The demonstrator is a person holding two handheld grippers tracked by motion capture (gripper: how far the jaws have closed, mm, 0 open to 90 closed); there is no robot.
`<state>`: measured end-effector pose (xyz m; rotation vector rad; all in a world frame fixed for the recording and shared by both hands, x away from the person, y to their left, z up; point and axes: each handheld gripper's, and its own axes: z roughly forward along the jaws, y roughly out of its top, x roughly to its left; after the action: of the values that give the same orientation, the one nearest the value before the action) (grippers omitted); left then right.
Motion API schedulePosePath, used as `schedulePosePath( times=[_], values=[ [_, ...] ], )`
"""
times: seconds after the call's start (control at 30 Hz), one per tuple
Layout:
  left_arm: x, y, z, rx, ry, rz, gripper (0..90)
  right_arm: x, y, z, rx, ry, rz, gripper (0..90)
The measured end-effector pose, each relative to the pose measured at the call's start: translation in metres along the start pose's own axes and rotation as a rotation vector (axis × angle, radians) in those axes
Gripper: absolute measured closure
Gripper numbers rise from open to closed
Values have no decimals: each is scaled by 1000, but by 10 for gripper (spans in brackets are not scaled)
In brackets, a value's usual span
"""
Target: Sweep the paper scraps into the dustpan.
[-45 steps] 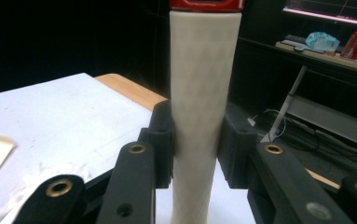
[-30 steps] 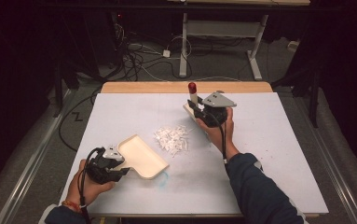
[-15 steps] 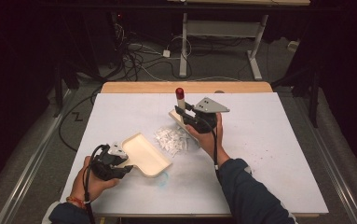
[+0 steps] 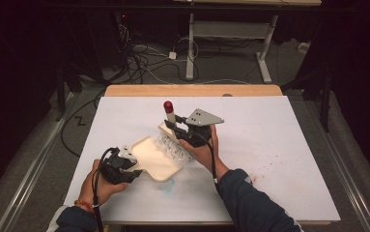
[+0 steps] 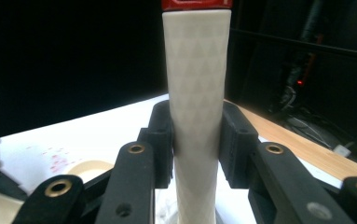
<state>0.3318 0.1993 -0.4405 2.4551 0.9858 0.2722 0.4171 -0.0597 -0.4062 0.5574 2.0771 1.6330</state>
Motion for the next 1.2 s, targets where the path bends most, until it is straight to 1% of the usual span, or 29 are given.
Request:
schedulePosePath(
  times=[0.07,0.17,0.23,0.27,0.3,0.4,0.47,0.57,0.63,0.67,0.7,0.8,0.97,1.0,1.1,1.13,1.17,1.2],
  values=[
    [0,1,1,0,-6,1,634,3,1,0,3,5,-3,701],
    [-1,4,3,-2,-6,4,634,10,2,1,-5,39,-7,702],
    [-1,5,4,3,-8,10,634,16,4,3,-3,50,-16,702],
    [-2,5,5,7,-7,13,634,22,5,4,-1,71,-27,703],
    [-2,6,5,10,-6,13,634,22,5,4,-1,71,-27,703],
    [-2,5,5,8,-8,12,634,29,7,4,2,81,-49,704],
    [-1,5,5,9,-11,9,634,32,10,2,-6,93,-40,705],
    [-2,4,5,12,-12,8,634,32,13,-1,-11,102,-48,705],
    [-2,4,4,14,-10,9,635,32,17,-3,-12,97,-48,705],
    [-1,3,4,12,-7,10,634,32,18,-5,-13,97,-50,705],
    [-1,2,3,15,-10,8,634,30,21,-7,-26,92,-33,705],
    [0,0,2,17,-12,2,634,27,25,-11,-29,92,-31,705],
    [1,-2,1,15,-12,-5,634,16,37,-20,-66,57,-27,705],
    [1,-3,1,18,-14,-7,634,13,39,-20,-64,50,-30,705],
    [1,-3,2,24,-11,-2,634,2,41,-16,-60,13,-39,705],
    [1,-3,2,26,-11,-2,634,-2,40,-13,-51,4,-41,705],
    [2,-3,2,28,-14,-1,634,-10,37,-6,-39,-18,-45,705],
    [2,-3,2,27,-16,-2,634,-10,37,-6,-39,-18,-45,705]
  ],
)
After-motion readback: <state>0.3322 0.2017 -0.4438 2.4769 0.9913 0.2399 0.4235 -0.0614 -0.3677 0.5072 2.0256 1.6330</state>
